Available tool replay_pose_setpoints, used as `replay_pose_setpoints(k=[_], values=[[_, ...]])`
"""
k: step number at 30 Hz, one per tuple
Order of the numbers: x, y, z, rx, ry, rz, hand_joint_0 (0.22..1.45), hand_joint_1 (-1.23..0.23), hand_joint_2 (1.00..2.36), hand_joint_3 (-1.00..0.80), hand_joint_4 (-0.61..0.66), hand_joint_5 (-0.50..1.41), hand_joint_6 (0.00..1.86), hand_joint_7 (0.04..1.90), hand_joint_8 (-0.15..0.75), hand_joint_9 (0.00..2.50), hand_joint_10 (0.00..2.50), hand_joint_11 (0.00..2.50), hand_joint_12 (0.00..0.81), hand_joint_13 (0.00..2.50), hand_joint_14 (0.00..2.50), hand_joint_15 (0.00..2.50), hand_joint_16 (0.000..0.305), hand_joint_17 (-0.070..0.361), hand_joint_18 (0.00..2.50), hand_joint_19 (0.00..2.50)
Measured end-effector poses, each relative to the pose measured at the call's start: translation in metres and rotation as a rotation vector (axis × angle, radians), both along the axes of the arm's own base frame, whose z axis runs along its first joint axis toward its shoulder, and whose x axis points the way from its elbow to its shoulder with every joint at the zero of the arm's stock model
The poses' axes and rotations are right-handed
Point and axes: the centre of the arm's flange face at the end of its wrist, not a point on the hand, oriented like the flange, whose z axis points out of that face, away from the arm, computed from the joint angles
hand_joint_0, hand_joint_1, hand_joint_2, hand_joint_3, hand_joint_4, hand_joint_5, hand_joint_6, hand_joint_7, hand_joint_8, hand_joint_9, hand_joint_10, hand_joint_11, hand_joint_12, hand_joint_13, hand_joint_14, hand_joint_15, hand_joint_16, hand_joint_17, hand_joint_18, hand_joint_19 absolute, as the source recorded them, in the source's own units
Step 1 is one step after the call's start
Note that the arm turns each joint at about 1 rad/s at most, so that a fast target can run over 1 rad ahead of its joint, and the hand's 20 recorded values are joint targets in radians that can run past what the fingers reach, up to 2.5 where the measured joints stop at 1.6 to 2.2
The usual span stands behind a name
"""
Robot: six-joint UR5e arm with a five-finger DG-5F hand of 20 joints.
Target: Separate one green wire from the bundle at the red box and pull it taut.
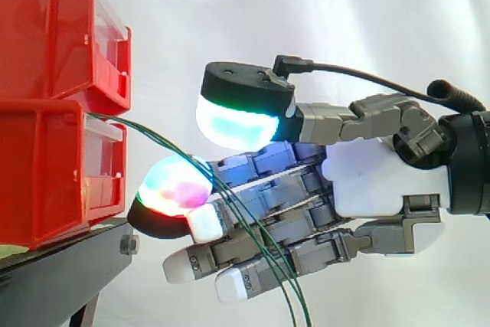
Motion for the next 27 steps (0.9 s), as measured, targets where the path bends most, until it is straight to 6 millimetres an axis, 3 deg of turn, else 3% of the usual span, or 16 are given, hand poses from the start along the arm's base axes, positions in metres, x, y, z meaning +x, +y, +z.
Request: replay_pose_setpoints(k=[21,27], values=[[-0.001,0.011,0.007,-0.002,0.03,0.013,0.62,-0.76,1.01,-0.36,0.1,-0.17,0.91,0.85,0.274,0.93,0.02,0.75,0.327,0.61,0.01,0.31,0.053,0.119,0.63,0.52],[-0.001,0.013,0.007,0.002,0.03,0.017,0.67,-0.88,1.01,-0.4,0.06,-0.17,0.92,0.86,0.269,0.92,0.02,0.76,0.326,0.62,0.01,0.31,0.052,0.118,0.67,0.54]])
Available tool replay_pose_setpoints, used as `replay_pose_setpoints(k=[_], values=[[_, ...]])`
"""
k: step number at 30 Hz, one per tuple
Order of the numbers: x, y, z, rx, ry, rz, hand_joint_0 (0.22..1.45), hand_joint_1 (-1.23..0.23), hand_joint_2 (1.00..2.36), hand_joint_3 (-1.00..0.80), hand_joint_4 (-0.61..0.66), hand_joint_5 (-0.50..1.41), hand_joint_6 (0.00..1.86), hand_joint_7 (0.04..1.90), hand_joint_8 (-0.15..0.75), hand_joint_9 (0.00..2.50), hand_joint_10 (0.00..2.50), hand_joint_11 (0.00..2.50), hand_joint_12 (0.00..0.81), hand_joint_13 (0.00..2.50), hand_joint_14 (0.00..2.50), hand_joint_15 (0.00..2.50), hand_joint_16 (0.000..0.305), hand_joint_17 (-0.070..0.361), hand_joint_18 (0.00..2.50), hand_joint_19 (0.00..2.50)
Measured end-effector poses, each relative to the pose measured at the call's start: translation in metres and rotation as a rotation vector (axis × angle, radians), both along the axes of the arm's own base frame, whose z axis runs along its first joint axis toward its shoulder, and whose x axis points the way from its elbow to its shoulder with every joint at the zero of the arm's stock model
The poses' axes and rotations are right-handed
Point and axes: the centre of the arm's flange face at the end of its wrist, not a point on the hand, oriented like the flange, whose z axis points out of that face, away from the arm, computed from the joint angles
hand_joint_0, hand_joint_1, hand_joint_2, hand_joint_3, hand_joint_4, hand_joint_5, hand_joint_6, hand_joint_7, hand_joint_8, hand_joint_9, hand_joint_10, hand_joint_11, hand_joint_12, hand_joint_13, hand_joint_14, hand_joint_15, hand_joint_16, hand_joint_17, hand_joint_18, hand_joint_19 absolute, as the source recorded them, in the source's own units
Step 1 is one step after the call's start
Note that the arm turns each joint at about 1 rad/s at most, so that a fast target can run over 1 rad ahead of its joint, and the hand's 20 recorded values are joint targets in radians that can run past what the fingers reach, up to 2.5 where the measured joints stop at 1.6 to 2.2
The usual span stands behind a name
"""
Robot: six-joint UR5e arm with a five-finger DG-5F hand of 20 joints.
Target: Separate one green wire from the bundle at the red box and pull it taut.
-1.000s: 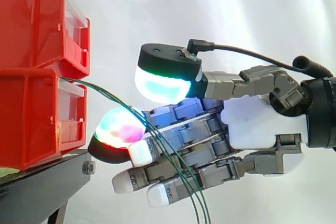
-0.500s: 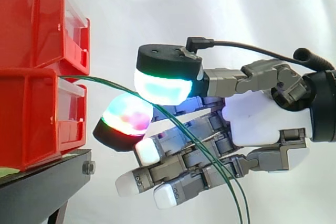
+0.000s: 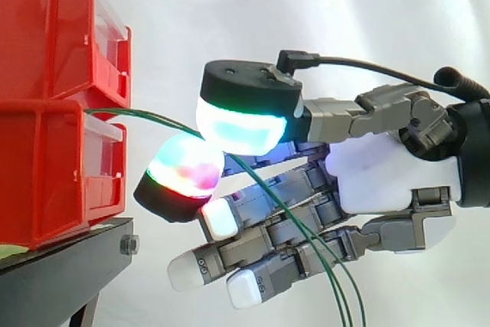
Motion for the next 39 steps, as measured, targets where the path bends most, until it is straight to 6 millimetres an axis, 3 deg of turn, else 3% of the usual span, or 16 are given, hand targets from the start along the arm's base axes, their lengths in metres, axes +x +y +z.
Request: replay_pose_setpoints(k=[10,16,20,28,33,39], values=[[0.0,0.0005,-0.0005,0.009,-0.001,0.001,0.69,-0.91,1.0,-0.49,0.09,-0.17,0.93,0.82,0.262,0.93,0.02,0.76,0.325,0.66,0.01,0.33,0.052,0.116,0.71,0.55],[-0.0002,0.0005,-0.0008,0.013,-0.001,0.001,0.58,-0.77,1.0,-0.49,0.14,-0.17,0.92,0.83,0.274,0.94,0.02,0.75,0.332,0.67,0.01,0.35,0.053,0.119,0.7,0.57],[-0.0012,0.0004,-0.0015,0.019,0.006,0.001,0.6,-0.7,1.01,-0.39,0.13,-0.17,0.92,0.88,0.276,0.94,0.02,0.75,0.332,0.67,0.01,0.35,0.053,0.119,0.7,0.58],[-0.0041,-0.0003,-0.0027,0.052,0.027,-0.002,0.6,-0.72,1.02,-0.24,0.11,-0.17,0.93,0.91,0.283,0.95,0.02,0.74,0.334,0.67,0.02,0.37,0.054,0.12,0.7,0.59],[-0.0048,-0.0005,-0.0018,0.063,0.03,-0.004,0.64,-0.84,1.01,-0.39,0.1,-0.17,0.93,0.85,0.273,0.94,0.02,0.76,0.329,0.68,0.01,0.37,0.053,0.119,0.71,0.59],[-0.0077,-0.0008,0.0035,0.065,0.04,-0.002,0.61,-0.83,1.0,-0.5,0.14,-0.16,0.93,0.85,0.269,0.95,0.02,0.75,0.326,0.69,0.01,0.38,0.052,0.117,0.72,0.6]])
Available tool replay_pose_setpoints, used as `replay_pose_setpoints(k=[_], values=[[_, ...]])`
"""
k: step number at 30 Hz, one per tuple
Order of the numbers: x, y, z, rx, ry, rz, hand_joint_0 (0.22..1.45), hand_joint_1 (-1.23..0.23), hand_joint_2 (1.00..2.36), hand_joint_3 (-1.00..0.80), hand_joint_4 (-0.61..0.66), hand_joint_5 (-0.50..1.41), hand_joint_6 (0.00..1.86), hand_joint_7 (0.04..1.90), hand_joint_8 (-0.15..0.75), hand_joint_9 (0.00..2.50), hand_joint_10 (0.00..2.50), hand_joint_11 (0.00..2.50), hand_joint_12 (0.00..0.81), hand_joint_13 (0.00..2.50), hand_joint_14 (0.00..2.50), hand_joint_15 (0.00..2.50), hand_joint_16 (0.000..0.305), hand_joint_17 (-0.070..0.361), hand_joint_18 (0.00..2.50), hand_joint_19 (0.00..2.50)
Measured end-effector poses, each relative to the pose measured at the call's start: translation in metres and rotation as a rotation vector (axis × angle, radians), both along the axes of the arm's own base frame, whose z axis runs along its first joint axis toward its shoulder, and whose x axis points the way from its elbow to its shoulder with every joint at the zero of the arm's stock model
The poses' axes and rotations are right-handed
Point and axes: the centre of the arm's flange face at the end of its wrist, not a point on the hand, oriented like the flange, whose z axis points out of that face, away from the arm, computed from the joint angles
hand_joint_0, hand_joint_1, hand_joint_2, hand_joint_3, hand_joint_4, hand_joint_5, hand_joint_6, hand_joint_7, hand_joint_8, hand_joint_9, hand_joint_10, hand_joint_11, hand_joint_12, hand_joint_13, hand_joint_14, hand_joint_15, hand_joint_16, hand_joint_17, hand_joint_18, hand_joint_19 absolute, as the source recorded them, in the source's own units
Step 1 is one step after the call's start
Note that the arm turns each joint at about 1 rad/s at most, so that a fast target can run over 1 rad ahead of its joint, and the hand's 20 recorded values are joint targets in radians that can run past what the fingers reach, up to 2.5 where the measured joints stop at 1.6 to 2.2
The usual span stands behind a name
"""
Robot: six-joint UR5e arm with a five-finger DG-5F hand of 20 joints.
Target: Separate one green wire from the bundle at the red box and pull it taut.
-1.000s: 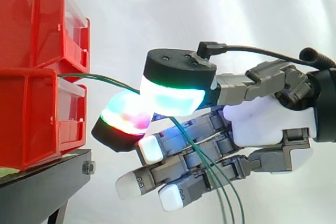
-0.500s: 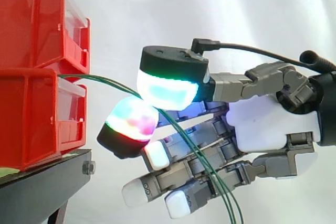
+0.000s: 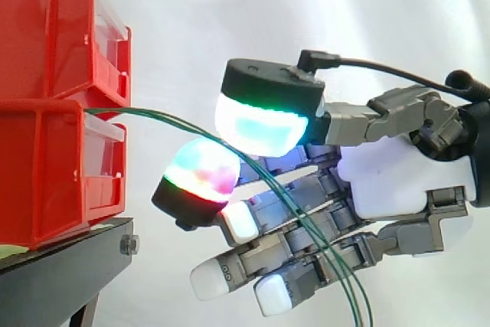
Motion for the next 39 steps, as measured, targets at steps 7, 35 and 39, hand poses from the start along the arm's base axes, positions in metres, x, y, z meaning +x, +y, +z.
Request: replay_pose_setpoints(k=[7,35,39], values=[[-0.003,-0.001,0.011,-0.001,0.002,-0.001,0.57,-0.7,1.0,-0.5,0.14,-0.15,0.91,0.87,0.279,1.0,0.02,0.74,0.33,0.71,0.02,0.39,0.053,0.119,0.73,0.6],[-0.006,-0.001,0.015,-0.007,0.014,0.001,0.55,-0.73,1.0,-0.5,0.11,-0.12,0.9,0.91,0.267,1.18,0.02,0.75,0.325,0.79,0.02,0.43,0.052,0.117,0.79,0.63],[-0.007,-0.001,0.014,-0.007,0.021,0.001,0.58,-0.71,1.0,-0.5,0.1,-0.12,0.89,0.99,0.272,1.22,0.03,0.77,0.323,0.81,0.02,0.43,0.051,0.114,0.78,0.63]])
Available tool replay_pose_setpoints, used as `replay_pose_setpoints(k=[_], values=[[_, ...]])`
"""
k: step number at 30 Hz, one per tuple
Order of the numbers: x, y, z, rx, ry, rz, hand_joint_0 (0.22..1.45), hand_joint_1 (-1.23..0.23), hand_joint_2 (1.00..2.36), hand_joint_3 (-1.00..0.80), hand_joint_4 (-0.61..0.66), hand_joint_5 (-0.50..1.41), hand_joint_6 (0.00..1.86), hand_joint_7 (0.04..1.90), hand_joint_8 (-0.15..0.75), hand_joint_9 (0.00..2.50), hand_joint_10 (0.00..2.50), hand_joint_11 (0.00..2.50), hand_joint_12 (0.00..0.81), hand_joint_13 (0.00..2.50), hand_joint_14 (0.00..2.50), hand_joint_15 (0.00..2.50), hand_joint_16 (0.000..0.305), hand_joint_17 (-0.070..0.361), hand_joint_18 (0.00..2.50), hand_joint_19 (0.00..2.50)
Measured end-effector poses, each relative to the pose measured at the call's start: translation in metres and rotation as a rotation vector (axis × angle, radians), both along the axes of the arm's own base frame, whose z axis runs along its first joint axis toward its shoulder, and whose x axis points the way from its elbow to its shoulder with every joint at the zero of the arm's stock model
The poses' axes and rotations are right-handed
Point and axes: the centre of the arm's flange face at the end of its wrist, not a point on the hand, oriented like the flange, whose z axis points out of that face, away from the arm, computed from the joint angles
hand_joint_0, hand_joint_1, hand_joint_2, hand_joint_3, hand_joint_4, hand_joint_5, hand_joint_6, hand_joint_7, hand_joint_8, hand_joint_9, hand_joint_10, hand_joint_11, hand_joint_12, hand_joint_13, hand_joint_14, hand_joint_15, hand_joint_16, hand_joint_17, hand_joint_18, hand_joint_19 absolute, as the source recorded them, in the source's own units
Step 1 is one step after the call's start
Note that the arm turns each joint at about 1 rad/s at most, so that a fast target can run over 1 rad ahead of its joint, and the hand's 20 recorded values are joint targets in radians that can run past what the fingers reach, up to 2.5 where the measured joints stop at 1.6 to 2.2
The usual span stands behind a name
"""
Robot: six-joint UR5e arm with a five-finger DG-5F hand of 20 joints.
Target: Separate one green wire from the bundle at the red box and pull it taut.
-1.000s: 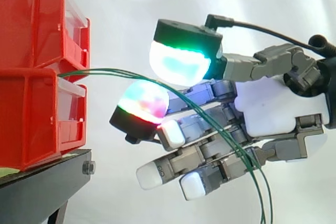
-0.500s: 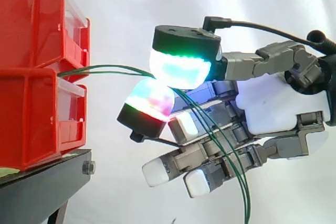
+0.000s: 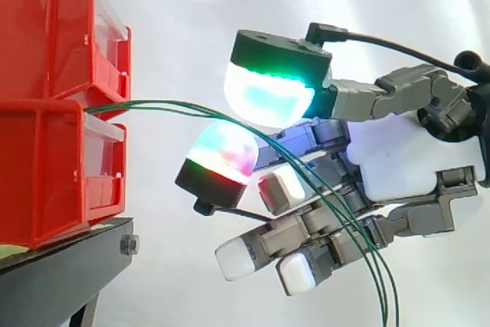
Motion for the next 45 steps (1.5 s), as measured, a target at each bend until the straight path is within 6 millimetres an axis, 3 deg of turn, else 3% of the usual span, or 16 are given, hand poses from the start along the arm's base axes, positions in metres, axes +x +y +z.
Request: replay_pose_setpoints(k=[10,12,15,23,29,36,38,41,45], values=[[-0.0002,0.0,0.0001,0.002,0.001,0.001,0.63,-0.78,1.01,-0.39,0.07,-0.11,0.91,1.03,0.269,1.23,0.03,0.77,0.321,0.82,0.02,0.44,0.05,0.113,0.79,0.64],[-0.0002,-0.0001,0.0,0.002,0.002,0.001,0.69,-0.89,1.01,-0.38,-0.04,-0.12,0.92,1.05,0.264,1.2,0.03,0.77,0.317,0.82,0.02,0.45,0.05,0.112,0.8,0.63],[-0.0003,0.0,0.0001,0.002,0.001,0.001,0.73,-0.93,1.0,-0.49,-0.09,-0.13,0.93,1.01,0.253,1.18,0.03,0.77,0.31,0.81,0.02,0.44,0.049,0.111,0.8,0.63],[0.0,-0.0026,0.0,0.004,0.001,0.004,0.65,-0.95,1.0,-0.5,0.02,-0.13,0.91,0.96,0.244,1.15,0.03,0.78,0.313,0.8,0.02,0.45,0.049,0.11,0.8,0.64],[0.0011,-0.0046,0.0021,0.008,-0.004,0.012,0.55,-0.83,1.0,-0.5,0.1,-0.13,0.87,0.91,0.259,1.15,0.02,0.76,0.327,0.79,0.02,0.45,0.052,0.116,0.79,0.65],[0.0022,-0.0053,0.0039,0.01,-0.009,0.015,0.53,-0.81,1.0,-0.5,0.13,-0.13,0.83,0.9,0.262,1.13,0.02,0.74,0.333,0.77,0.02,0.45,0.053,0.119,0.77,0.65],[0.0023,-0.0052,0.0041,0.011,-0.01,0.016,0.53,-0.65,1.0,-0.5,0.13,-0.12,0.82,0.91,0.262,1.14,0.02,0.74,0.335,0.78,0.02,0.45,0.053,0.119,0.77,0.65],[0.0022,-0.0054,0.004,0.01,-0.008,0.016,0.57,-0.56,1.0,-0.45,0.11,-0.12,0.82,0.93,0.265,1.15,0.03,0.75,0.326,0.77,0.02,0.45,0.051,0.116,0.75,0.67],[0.002,-0.0058,0.0039,0.01,-0.007,0.015,0.58,-0.63,1.01,-0.36,0.11,-0.12,0.81,0.95,0.263,1.14,0.03,0.74,0.329,0.77,0.02,0.46,0.052,0.116,0.74,0.67]])
